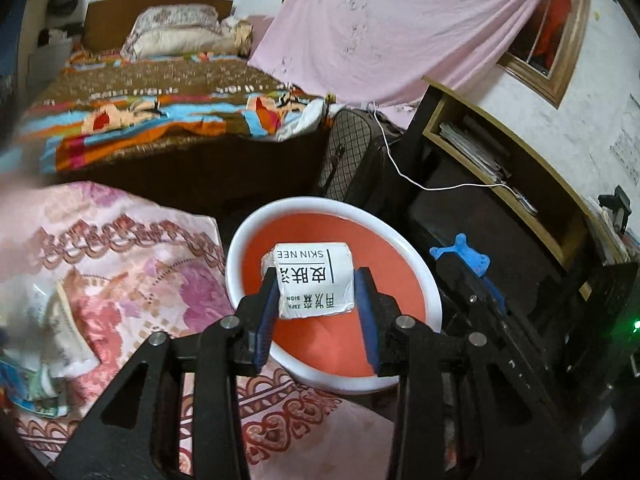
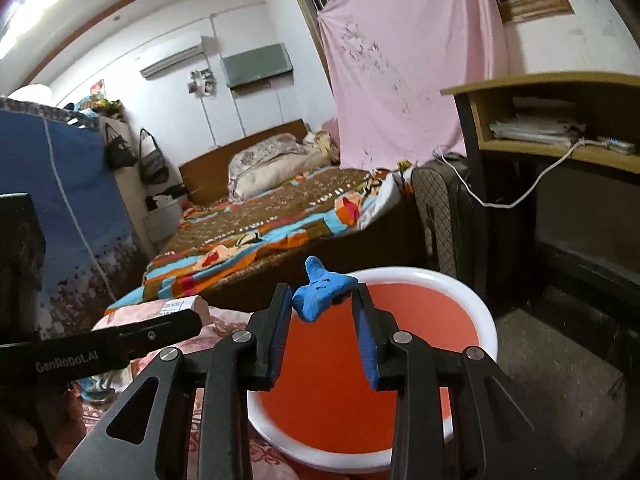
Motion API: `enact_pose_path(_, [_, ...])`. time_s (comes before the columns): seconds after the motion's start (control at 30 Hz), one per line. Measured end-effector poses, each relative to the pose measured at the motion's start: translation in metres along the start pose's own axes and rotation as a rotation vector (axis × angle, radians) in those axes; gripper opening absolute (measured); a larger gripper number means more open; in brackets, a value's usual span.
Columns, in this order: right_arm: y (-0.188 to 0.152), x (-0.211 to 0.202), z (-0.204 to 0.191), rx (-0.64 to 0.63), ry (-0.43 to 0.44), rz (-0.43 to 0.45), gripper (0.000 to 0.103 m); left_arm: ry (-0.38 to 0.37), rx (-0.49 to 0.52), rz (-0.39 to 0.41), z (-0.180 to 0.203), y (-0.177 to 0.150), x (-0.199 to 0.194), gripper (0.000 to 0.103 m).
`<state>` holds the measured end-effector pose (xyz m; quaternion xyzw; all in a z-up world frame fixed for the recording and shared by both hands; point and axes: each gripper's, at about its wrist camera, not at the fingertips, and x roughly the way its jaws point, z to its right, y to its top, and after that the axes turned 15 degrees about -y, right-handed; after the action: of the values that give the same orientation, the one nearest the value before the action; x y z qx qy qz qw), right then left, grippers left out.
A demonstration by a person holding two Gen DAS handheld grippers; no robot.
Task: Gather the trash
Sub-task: 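Carry both items over the orange basin and open both tools to drop them, then move both tools back toward the trash on the quilt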
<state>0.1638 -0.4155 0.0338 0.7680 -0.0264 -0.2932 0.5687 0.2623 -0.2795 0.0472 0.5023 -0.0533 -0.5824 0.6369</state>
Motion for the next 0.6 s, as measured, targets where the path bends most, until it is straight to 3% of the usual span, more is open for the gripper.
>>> enact_pose_path(0.13, [-0.001,0.002,0.001,0.02,-0.005,-0.022,0.043,-0.01,-0.052,0.002,-0.006,0.001,0.004,0.037])
enact_pose_path(0.27, [-0.001,0.002,0.004,0.031,-0.01,-0.029,0.045,-0.005,-0.073,0.02,-0.009,0.0,0.0,0.04])
enact_pose_path(0.4, [-0.001,-0.005,-0.001,0.016,-0.002,0.001,0.047,0.045,-0.043,0.088,-0.01,-0.003,-0.02,0.045])
enact_pose_path(0.5, [0.002,-0.012,-0.008,0.004,0.02,0.038,0.049,0.089,-0.042,0.148,-0.015,-0.008,-0.04,0.055])
enact_pose_path(0.6, [0.003,-0.023,-0.017,-0.018,0.039,0.08,0.056,0.141,-0.043,0.219,-0.021,-0.015,-0.065,0.063])
